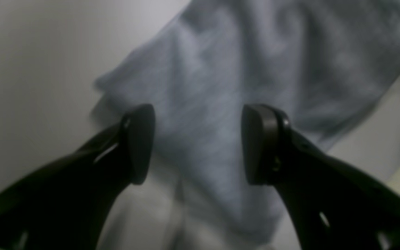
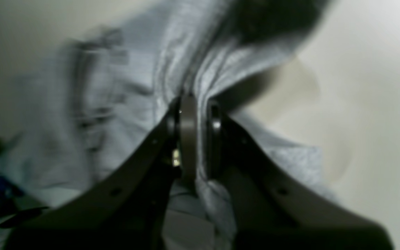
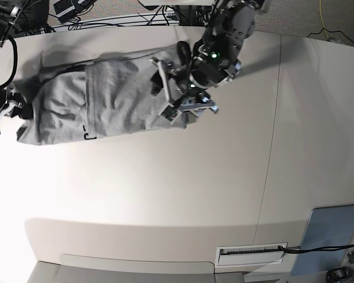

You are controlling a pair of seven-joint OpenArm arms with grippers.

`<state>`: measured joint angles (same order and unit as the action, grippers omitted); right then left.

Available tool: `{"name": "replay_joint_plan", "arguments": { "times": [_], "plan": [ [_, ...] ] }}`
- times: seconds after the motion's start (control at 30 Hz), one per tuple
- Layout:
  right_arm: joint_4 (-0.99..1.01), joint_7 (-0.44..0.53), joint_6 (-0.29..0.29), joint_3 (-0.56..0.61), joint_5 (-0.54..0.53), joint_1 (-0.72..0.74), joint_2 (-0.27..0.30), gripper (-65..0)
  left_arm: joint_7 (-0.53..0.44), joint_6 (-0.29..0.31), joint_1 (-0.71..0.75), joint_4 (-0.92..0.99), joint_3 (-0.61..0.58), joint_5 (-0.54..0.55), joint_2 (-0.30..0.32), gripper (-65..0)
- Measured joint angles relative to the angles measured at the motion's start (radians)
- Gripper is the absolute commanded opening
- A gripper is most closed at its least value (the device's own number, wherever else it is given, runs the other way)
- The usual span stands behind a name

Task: Fold the T-shirt properly
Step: 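Grasp the folded bundle with both grippers and lift it, then fold the bundle over again with the left gripper toward the right gripper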

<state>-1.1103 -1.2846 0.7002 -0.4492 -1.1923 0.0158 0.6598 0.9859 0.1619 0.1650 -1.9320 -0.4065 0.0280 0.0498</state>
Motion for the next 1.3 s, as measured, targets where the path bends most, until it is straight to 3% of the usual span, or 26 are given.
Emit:
{"name": "replay_joint_plan", "arguments": {
  "times": [0.1,0.27,0.47,0.67,0.8,1.03,1.3],
  "plan": [
    [-0.070,-0.018,-0.003,0.006,0.000,-0.017,-0.026,-65.0,-0.001,-0.039,0.019,0.002,0.008,-0.040,0.038,-25.5],
    [-0.280,-0.022,-0.012,0.001,0.067,-0.064,-0.080,-65.0,-0.090,-0.038,0.070,0.041,0.147,0.000,0.059,-25.5],
    [-0.575,-0.060,-0.022,0.005,0.094,-0.084,-0.240,-65.0,-0.159,0.121,0.060,0.156,0.262,0.173,0.065,-26.6],
    [-0.844,-0.085,-0.103,0.003,0.159,-0.085,-0.394,-65.0,-0.236,0.135,0.013,0.285,0.257,0.229,0.048,-27.3],
    [-0.993,-0.041,-0.135,0.023,0.247,-0.089,-0.436,-65.0,-0.256,0.180,-0.023,0.338,0.259,0.271,0.048,-27.5],
    [-1.051,0.044,-0.196,0.269,0.418,-0.121,-0.503,-65.0,-0.251,0.187,-0.048,0.360,0.259,0.304,0.047,-27.5],
    [-1.051,0.088,-0.256,0.543,0.644,-0.150,-0.538,-65.0,-0.243,0.187,-0.058,0.362,0.258,0.303,0.047,-27.5]
  ]
}}
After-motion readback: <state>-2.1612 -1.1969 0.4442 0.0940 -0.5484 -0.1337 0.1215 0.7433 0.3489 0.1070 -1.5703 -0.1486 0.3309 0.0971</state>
